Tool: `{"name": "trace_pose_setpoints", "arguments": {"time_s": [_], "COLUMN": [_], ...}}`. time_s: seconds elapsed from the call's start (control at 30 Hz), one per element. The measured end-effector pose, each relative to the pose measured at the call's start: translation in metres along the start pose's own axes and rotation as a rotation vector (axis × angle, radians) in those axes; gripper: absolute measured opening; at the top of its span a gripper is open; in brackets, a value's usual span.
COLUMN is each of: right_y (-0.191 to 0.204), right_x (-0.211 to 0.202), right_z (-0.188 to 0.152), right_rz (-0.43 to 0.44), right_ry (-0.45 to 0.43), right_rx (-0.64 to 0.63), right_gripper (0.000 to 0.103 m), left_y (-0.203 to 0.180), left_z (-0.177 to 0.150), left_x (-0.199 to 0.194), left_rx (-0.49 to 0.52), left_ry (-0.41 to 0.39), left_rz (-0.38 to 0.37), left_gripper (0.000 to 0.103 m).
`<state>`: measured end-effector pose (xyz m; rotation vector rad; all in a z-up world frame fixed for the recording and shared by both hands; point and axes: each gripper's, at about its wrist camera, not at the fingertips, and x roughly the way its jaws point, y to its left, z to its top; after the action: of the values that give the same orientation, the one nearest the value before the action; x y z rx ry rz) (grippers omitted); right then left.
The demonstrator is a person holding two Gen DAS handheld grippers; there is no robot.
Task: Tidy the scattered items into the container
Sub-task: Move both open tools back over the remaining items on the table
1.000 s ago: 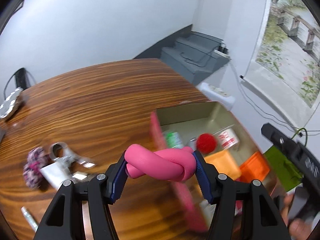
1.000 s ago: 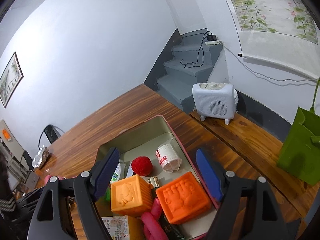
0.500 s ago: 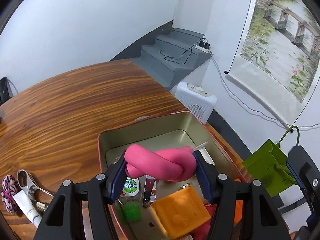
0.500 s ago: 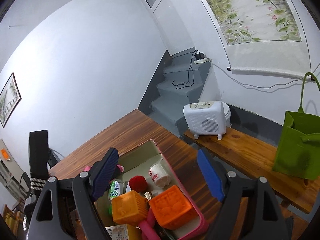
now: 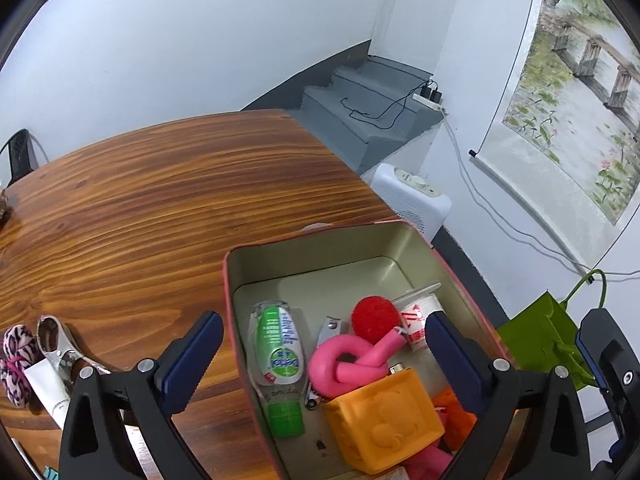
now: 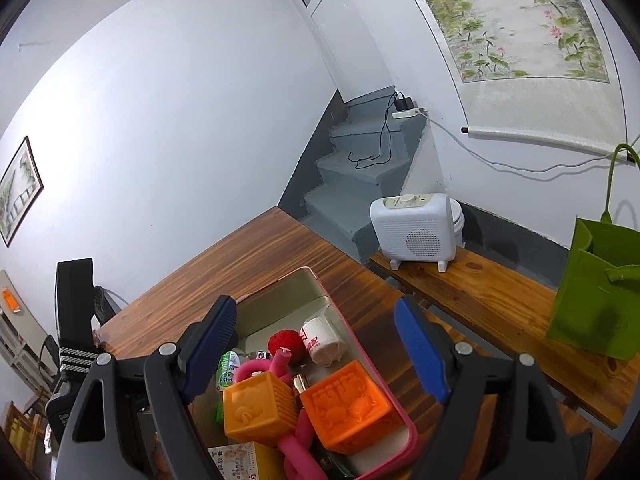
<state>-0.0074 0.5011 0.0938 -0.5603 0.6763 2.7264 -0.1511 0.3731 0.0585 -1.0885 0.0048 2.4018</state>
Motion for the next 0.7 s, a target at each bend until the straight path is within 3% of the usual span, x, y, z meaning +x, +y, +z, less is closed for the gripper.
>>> {"name": "trace_pose_setpoints", "arguments": {"time_s": [0.4, 0.7], "right_y": [0.012, 0.033], "right_x": [0.009, 0.008], "right_z": [-0.01, -0.023], "right_rz": [-0.019, -0.051], "right_ry": [0.006, -0.042], "right_rx": [-0.07, -0.192], "right_gripper": [0.084, 0.085], "left_y": [0.025, 0.059], "left_z": [-0.011, -0.029], "left_x": [-0.028, -0.06], "left_rx": [-0.019, -0.039], "left_ry": [-0.025, -0.053], "left_rz": [0.057, 0.124], "left_gripper": [0.102, 0.102]}}
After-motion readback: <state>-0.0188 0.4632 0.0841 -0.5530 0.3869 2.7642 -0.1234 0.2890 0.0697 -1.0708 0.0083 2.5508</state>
